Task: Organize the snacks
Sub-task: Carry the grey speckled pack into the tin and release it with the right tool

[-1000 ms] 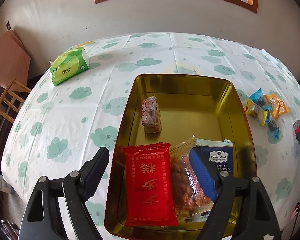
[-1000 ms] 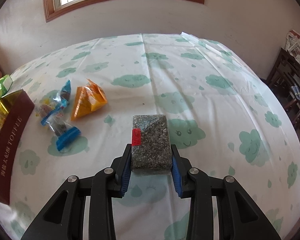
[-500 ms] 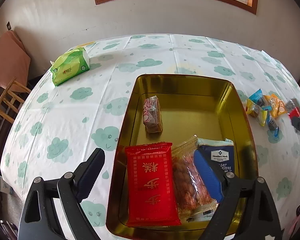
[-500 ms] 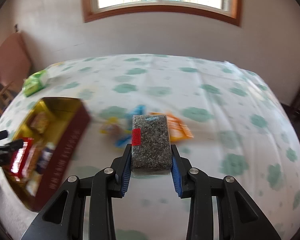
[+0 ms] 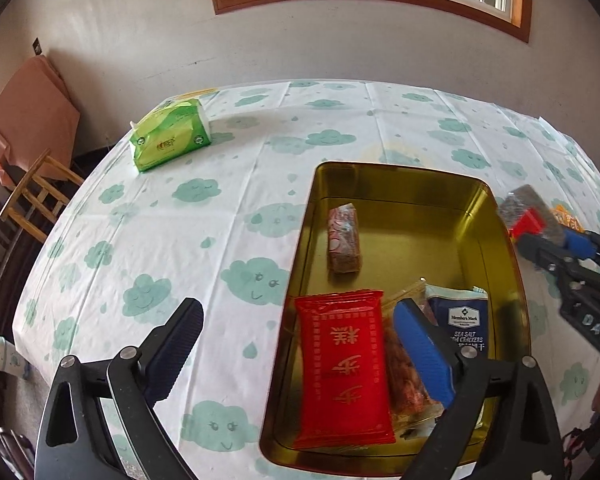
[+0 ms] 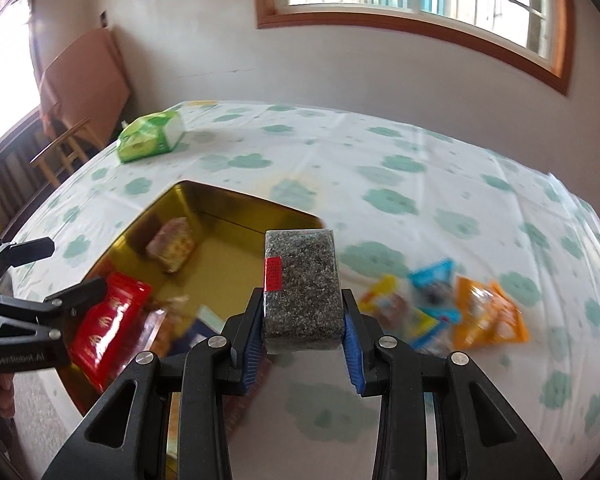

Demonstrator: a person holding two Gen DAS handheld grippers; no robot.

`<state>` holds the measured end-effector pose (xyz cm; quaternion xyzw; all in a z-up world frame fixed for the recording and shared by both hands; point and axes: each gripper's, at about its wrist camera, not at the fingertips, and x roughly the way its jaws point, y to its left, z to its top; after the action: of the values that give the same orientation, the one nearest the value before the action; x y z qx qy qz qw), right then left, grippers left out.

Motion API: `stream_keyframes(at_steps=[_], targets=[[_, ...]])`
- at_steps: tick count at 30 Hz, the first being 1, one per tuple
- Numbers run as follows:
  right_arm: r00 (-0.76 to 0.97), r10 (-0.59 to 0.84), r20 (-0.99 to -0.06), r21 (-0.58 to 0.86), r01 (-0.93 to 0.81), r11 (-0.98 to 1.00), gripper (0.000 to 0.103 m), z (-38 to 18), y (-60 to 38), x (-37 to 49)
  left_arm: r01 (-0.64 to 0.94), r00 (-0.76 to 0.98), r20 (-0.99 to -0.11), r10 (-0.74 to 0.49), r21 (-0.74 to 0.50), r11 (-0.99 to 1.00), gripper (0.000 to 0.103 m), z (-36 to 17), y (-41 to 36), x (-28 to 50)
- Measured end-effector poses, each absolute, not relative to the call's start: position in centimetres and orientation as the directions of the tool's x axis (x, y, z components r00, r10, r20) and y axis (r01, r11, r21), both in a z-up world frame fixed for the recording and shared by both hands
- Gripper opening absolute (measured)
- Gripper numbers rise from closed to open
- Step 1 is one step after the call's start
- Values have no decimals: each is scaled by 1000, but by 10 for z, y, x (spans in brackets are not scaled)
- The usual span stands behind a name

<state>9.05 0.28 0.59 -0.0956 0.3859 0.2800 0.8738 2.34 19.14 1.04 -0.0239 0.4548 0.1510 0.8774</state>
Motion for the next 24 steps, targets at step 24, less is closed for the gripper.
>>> stream_keyframes(at_steps=[24], targets=[[457, 361, -813, -44, -667, 744, 36, -30, 87, 114, -405, 469, -835, 289, 88, 910, 95, 0, 236, 16]])
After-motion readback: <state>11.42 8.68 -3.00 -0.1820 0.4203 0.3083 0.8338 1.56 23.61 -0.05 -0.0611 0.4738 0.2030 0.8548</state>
